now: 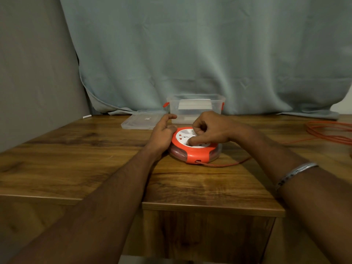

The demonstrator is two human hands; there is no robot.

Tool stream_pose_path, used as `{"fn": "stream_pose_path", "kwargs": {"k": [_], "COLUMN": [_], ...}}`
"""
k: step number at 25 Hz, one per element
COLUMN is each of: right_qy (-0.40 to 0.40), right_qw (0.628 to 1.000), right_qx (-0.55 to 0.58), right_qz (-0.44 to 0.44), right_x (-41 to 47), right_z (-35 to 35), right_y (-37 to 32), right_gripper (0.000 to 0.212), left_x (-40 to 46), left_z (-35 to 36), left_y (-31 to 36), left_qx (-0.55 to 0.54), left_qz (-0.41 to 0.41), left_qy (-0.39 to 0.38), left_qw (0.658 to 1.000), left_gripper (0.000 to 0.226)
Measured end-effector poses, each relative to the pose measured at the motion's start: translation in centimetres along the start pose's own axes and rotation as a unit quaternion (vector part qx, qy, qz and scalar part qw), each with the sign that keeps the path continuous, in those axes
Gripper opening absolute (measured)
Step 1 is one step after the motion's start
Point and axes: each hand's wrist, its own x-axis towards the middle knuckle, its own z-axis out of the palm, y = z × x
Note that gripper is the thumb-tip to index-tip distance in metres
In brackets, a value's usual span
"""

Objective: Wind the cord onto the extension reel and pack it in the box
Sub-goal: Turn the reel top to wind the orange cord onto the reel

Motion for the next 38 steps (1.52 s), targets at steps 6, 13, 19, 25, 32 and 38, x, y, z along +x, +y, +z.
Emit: {"fn": "stream_pose_path", "kwargs": {"k": [6,13,19,25,32,38], "right_qy": [0.052,-0.058,-0.072,-0.046,-0.035,0.003], "right_qw": [0.998,0.994,0.989,0.993,0.999,1.000], "right_qx": [0.014,0.092,0.127,0.104,0.031,0.024], "right_qz": [-0.040,-0.003,0.006,-0.003,0.003,-0.011], "right_x": [0.2,-0.2,-0.4,-0.5,-0.1,0.2], "right_z": [0.1,-1.6,-2.0,-1.4,-0.4,0.4], "right_y": [-0.8,0.9,1.2,1.0,0.4,-0.7], "right_gripper": [0.033,0.063,0.066,0.048,0.043,0.049], "left_x": [0.1,-0.1,-0.2,-0.1,-0.1,0.0], "left_z": [0.0,0.0,0.0,-0.1,0.0,0.0], "left_y": [0.0,0.1,0.2,0.2,0.1,0.0], "left_qx": [-0.011,-0.016,-0.001,0.003,-0.001,0.005], "left_qz": [0.000,-0.009,-0.016,-0.010,0.001,0.003], "left_qy": [0.004,-0.002,-0.006,0.002,0.005,-0.006], "left_qw": [1.000,1.000,1.000,1.000,1.000,1.000], "left_gripper": [0.037,0.035,0.034,0.033,0.034,0.035]}}
